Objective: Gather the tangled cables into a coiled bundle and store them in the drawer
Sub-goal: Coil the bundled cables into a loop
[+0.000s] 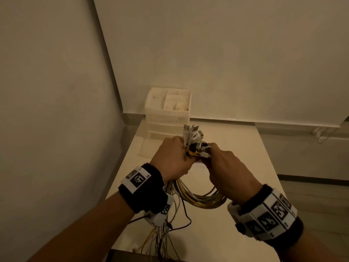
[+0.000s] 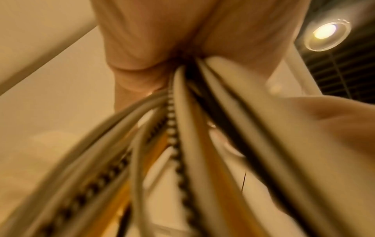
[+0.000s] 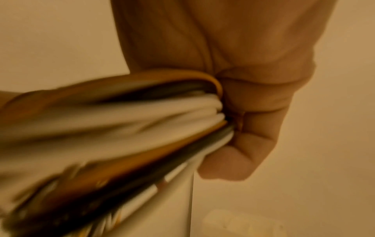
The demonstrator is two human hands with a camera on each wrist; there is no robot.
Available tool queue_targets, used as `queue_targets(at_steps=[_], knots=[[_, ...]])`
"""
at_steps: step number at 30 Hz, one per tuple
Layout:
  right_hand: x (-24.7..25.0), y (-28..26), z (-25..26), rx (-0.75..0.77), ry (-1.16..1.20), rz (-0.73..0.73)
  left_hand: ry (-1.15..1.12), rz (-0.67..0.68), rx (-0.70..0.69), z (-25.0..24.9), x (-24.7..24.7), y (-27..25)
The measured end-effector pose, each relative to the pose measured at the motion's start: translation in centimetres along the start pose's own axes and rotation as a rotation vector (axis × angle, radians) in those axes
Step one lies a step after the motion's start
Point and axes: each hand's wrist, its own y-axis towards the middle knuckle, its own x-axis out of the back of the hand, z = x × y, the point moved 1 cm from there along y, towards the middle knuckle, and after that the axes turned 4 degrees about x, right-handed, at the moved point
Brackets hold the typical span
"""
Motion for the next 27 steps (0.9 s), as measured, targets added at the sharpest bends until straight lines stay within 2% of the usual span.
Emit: queue_targets(at_steps=[2, 4, 8, 10, 13, 15, 18, 20, 23, 25, 27], knots=[[0.7, -0.6, -0.4, 0.115, 0.158, -0.016, -0.092, 0.003, -0.024, 0.1, 0.2, -0.6], [1.4, -1.5, -1.1, 0.21, 0.461, -0.034, -0.27, -0.028, 0.019, 0.0, 0.8, -0.9], [0.5, -2.8, -3.3, 0.164, 1.411, -0.205, -0.498, -0.163, 0.038, -1.2, 3.0, -1.2], [-1.1, -3.2, -2.7, 0.194, 1.618, -0.186, -0.586, -0.257, 0.027, -2.3, 4.2, -1.0], [-3.1, -3.2, 0.9, 0.277, 1.539, -0.002, -0.819, -0.325, 0.107, -3.9, 4.9, -0.2], [-4.2, -2.2, 3.1, 0.237, 1.389, 0.041, -0.903, -0.369, 0.132, -4.8, 5.4, 0.3], [-4.7, -0.9, 4.6, 0.041, 1.204, -0.03, -0.904, -0.438, 0.132, -5.4, 6.3, 0.6], [-4.6, -1.1, 5.2, 0.058, 1.074, 0.041, -0.93, -0.439, 0.165, -5.1, 6.6, 0.5], [-4.7, -2.2, 5.7, 0.012, 1.105, 0.092, -0.893, -0.446, 0.164, -4.4, 6.5, 0.1], [-4.8, -2.5, 5.7, -0.021, 1.115, 0.109, -0.855, -0.492, 0.156, -3.8, 6.5, 0.0], [-4.8, -2.6, 5.5, -0.035, 1.028, 0.162, -0.795, -0.546, 0.134, -3.6, 7.0, -0.1]])
